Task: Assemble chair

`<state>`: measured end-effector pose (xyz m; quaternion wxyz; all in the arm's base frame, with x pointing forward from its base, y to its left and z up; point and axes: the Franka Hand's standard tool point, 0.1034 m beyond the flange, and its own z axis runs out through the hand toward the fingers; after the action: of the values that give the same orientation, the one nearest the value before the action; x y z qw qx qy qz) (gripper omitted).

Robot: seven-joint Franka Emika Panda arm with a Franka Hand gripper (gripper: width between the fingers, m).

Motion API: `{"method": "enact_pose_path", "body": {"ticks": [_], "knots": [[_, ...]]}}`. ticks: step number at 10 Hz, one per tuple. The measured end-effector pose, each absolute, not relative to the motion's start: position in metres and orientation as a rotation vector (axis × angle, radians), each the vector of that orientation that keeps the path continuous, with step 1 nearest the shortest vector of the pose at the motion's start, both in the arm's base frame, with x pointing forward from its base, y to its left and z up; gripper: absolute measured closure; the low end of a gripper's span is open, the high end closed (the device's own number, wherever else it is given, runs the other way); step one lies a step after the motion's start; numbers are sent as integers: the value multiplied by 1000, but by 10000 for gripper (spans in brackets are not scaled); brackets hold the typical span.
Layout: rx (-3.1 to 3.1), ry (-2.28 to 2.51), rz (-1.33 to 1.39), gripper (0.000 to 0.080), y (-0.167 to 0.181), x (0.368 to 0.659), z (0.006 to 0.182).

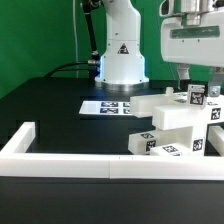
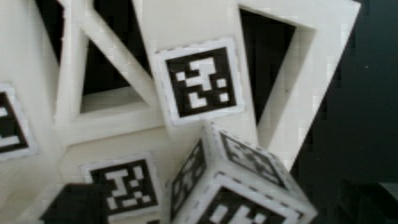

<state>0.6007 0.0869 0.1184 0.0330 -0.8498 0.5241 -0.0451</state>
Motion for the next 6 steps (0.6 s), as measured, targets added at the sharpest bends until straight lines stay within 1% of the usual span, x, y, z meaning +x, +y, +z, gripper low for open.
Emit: {"method": "enact_pose_path", "body": {"ticks": [4,6], "knots": [[-2878,1142,-169,151,85,602,118],[-3008,827,-181,151,81,604,120]]}}
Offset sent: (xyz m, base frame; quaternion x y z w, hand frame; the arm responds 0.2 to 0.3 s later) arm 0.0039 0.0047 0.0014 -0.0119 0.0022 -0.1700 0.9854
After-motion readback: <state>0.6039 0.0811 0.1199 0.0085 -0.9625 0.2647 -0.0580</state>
